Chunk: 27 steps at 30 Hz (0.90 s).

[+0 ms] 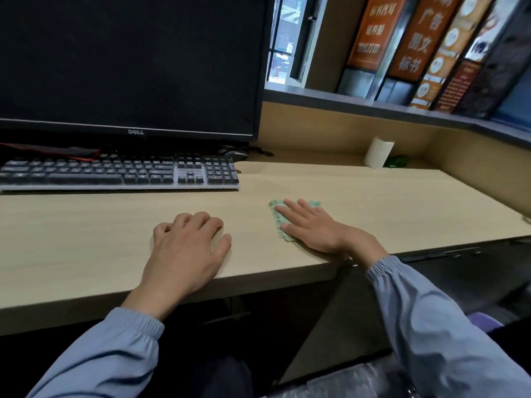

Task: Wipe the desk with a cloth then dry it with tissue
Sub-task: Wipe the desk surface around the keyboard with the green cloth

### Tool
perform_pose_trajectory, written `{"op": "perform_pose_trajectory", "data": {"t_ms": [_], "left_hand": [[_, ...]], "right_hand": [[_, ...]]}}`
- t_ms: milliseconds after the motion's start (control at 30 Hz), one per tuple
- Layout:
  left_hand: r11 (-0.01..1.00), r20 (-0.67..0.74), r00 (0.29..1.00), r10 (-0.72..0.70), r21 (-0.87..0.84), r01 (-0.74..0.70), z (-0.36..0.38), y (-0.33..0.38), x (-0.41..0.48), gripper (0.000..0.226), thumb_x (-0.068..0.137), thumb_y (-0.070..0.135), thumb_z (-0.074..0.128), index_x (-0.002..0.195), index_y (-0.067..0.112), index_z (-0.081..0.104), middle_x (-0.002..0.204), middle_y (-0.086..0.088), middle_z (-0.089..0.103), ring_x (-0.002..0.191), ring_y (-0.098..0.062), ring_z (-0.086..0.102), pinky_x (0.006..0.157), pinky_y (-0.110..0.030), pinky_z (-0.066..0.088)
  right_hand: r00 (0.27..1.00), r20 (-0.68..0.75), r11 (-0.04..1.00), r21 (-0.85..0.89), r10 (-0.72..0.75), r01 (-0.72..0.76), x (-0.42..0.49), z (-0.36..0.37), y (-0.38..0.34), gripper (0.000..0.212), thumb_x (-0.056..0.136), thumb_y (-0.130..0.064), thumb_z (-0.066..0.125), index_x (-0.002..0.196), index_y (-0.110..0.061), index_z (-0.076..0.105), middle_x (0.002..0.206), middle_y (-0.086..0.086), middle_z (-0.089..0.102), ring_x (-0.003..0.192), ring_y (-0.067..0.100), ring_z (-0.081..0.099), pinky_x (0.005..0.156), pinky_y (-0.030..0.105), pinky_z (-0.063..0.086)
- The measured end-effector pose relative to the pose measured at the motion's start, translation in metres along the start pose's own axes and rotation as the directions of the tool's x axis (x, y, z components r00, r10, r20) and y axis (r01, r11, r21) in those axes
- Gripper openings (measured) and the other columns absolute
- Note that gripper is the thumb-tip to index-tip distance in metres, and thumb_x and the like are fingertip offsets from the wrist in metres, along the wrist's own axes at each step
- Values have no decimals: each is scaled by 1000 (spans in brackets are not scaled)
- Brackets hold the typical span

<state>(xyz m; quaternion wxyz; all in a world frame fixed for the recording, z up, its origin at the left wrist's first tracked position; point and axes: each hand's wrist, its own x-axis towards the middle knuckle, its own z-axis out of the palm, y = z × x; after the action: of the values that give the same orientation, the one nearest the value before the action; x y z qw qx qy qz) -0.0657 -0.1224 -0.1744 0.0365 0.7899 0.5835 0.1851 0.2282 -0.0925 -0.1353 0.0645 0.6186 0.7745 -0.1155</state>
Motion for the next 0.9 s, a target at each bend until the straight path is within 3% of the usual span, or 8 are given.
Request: {"op": "perform_pose_trajectory", "data": {"t_ms": [433,900], "left_hand": [[1000,-15,1000,-2,-14,2,2,1,0,41,106,55,28,132,38,55,139,17,51,132,-15,41,107,-44,26],[999,-17,1000,-8,-36,7,0,0,5,40,105,57,29,131,40,53,139,19,48,133,-11,37,103,-42,23]], "right_hand": [[998,-51,999,47,-25,28,-62,30,5,56,105,-64,15,157,-56,-4,167,-26,-16,153,4,-24,126,41,-11],[999,33,999,19,27,-28,44,-13,19,60,108,-59,18,161,-46,-5,171,-14,-13,157,15,-17,126,47,-6]]}}
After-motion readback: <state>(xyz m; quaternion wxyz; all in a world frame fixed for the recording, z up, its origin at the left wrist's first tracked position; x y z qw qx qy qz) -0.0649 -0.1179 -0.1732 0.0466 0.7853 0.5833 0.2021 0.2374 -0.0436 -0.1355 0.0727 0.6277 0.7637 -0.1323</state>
